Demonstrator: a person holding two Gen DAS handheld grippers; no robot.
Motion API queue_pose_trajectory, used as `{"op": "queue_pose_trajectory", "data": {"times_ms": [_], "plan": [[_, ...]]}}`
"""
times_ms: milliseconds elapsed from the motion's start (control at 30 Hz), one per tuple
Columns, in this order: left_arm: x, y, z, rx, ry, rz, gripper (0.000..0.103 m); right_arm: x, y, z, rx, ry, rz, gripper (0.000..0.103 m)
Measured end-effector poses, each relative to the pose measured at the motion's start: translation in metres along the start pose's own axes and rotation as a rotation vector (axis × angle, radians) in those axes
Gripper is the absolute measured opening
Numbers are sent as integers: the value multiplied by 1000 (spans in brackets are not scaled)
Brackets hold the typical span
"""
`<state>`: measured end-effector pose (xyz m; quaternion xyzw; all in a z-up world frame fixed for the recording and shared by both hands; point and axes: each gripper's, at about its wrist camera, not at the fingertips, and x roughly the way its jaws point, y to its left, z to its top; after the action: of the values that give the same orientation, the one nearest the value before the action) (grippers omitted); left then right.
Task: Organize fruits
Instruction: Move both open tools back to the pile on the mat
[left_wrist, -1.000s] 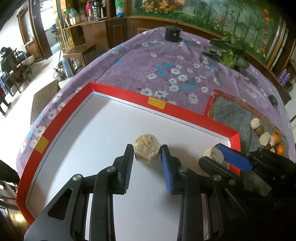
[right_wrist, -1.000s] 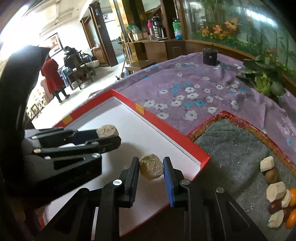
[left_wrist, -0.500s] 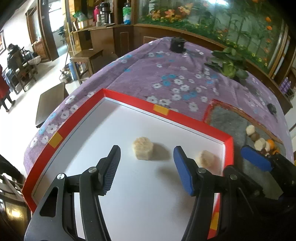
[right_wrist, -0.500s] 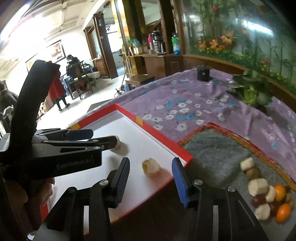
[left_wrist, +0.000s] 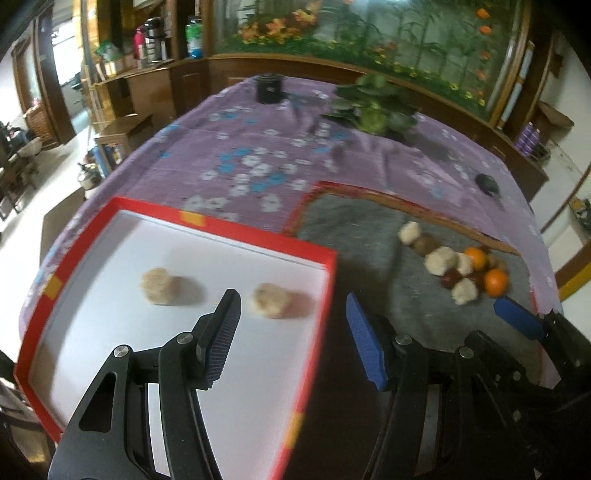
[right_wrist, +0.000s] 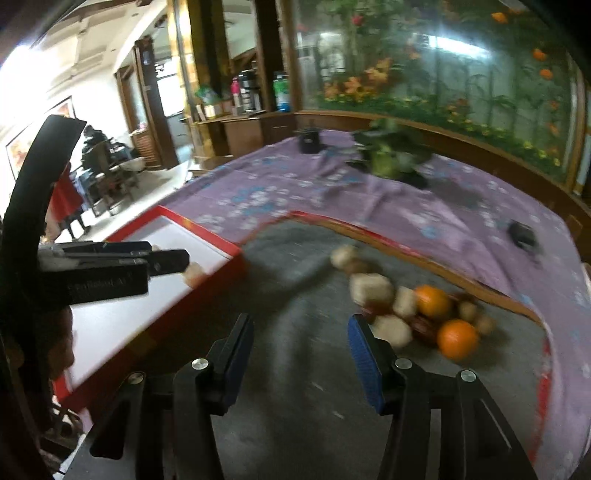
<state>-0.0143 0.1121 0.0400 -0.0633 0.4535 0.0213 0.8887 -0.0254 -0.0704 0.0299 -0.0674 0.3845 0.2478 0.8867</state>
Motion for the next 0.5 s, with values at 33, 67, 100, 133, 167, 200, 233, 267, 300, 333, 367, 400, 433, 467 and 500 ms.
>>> {"op": "queue_pose_trajectory", "data": {"times_ms": [33, 67, 100, 133, 167, 200, 233, 267, 300, 333, 367, 400, 433, 467, 500], "plan": [[1, -6, 1, 6, 3, -7, 60, -3, -5, -4, 7, -2, -5, 52], [3, -12, 2, 12, 8, -13, 60, -7, -15, -9, 23, -5, -14, 52], [5, -20, 5, 20, 13, -22, 60, -10, -21, -12, 34, -4, -18, 52], [7, -26, 6, 26, 16, -27, 60, -12, -28, -16, 46, -2, -21, 52], [9, -32, 8, 33, 20, -31, 60, -13, -35, -19, 59, 0, -26, 52], [12, -39, 10, 42, 26, -33, 60, -15, -42, -21, 72, -1, -30, 52], [16, -46, 14, 50, 33, -33, 60, -16, -47, -23, 83, -3, -32, 52], [20, -51, 16, 55, 38, -34, 60, -18, -52, -24, 94, -7, -34, 52], [25, -58, 21, 58, 49, -38, 60, -19, -58, -26, 108, -11, -33, 52], [29, -62, 24, 58, 57, -41, 60, -20, -60, -27, 114, -13, -31, 52], [33, -67, 27, 59, 63, -43, 60, -21, -65, -27, 125, -14, -28, 52], [37, -73, 31, 62, 63, -40, 60, -21, -68, -27, 131, -15, -26, 52], [40, -77, 34, 69, 61, -32, 60, -21, -70, -28, 137, -18, -24, 52], [44, -82, 38, 77, 60, -16, 60, -22, -73, -29, 139, -21, -22, 52], [50, -89, 43, 88, 61, 2, 60, -22, -75, -29, 144, -24, -15, 52]]}}
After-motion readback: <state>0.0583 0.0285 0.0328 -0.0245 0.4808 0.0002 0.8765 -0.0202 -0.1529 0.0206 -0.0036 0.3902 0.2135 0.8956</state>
